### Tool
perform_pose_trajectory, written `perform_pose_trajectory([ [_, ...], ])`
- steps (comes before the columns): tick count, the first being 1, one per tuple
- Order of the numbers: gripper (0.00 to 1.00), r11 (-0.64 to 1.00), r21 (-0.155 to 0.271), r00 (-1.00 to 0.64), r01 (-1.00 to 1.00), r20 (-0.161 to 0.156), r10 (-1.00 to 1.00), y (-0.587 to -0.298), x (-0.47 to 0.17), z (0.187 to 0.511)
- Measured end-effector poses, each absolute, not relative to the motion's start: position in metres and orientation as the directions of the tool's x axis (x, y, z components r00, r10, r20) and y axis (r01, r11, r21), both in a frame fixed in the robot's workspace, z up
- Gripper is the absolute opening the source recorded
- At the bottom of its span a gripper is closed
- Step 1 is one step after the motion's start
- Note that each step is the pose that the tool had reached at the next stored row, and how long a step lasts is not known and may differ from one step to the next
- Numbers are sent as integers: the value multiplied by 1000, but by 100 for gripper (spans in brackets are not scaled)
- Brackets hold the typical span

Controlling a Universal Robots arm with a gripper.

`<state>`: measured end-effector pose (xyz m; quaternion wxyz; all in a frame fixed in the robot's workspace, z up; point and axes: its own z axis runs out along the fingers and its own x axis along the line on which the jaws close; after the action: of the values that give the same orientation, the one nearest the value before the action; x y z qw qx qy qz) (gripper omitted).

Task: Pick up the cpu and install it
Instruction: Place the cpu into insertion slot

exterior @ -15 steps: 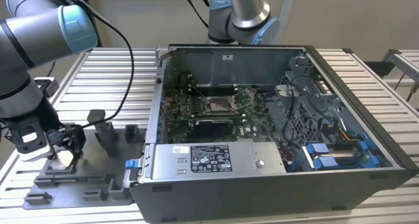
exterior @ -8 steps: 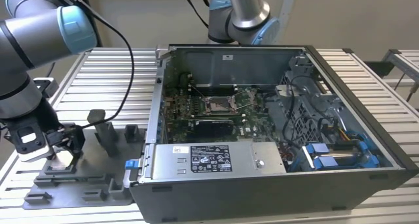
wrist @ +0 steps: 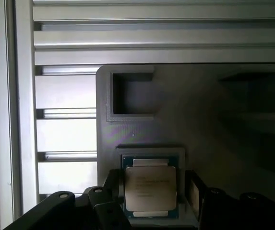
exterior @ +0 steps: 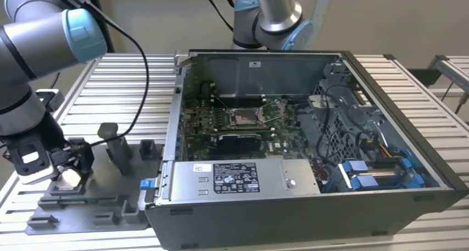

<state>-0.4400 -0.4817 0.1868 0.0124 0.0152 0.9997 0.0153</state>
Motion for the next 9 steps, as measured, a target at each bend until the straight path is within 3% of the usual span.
perform_pose_trajectory([
  [9,100,999,31,-999,30,-24,31,-482,-440,185],
])
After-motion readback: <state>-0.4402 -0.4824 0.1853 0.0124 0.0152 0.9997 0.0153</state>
